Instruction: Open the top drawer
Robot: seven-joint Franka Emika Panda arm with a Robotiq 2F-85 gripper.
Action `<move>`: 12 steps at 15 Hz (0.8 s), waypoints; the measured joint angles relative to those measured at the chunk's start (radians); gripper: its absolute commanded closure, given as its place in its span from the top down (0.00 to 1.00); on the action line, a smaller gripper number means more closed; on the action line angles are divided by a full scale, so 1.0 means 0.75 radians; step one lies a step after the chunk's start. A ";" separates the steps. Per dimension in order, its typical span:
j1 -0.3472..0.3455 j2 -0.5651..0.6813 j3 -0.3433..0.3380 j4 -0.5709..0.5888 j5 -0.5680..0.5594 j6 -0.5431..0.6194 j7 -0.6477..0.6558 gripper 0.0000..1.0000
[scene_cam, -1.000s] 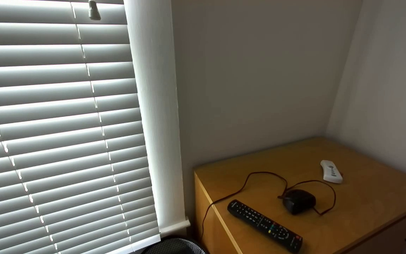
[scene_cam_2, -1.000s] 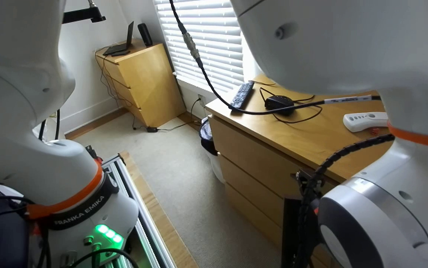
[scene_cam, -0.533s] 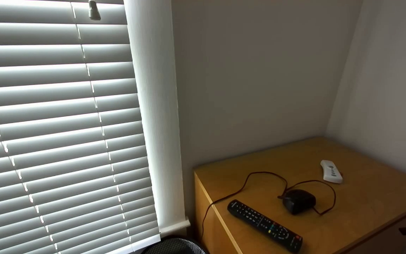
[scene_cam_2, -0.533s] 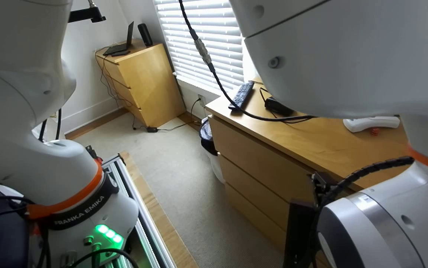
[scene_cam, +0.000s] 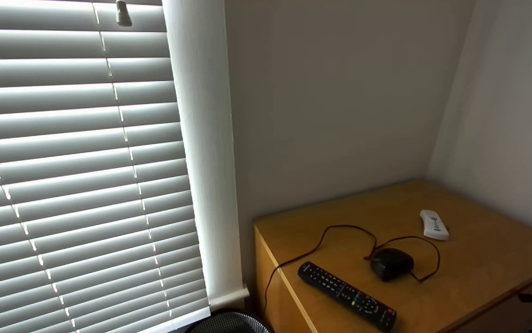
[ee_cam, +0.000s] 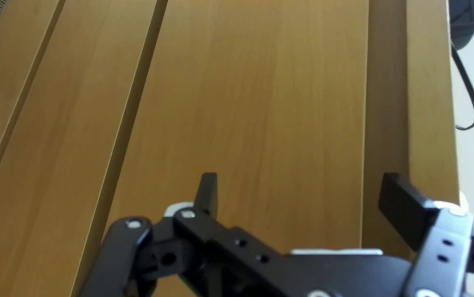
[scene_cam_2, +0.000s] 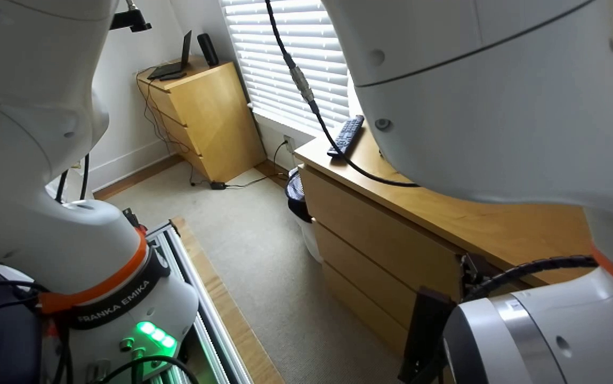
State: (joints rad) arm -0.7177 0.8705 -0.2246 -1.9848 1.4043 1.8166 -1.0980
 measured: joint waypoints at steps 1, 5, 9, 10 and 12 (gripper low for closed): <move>0.001 0.006 -0.002 -0.001 0.032 0.001 0.000 1.00; 0.019 0.027 -0.011 -0.010 0.163 0.002 -0.001 1.00; 0.060 0.043 -0.028 -0.025 0.275 0.007 -0.005 1.00; 0.073 0.048 -0.036 -0.030 0.299 0.009 -0.009 1.00; 0.097 0.046 -0.053 -0.049 0.348 0.008 -0.027 1.00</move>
State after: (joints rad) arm -0.6448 0.9051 -0.2642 -2.0213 1.6653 1.8224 -1.1181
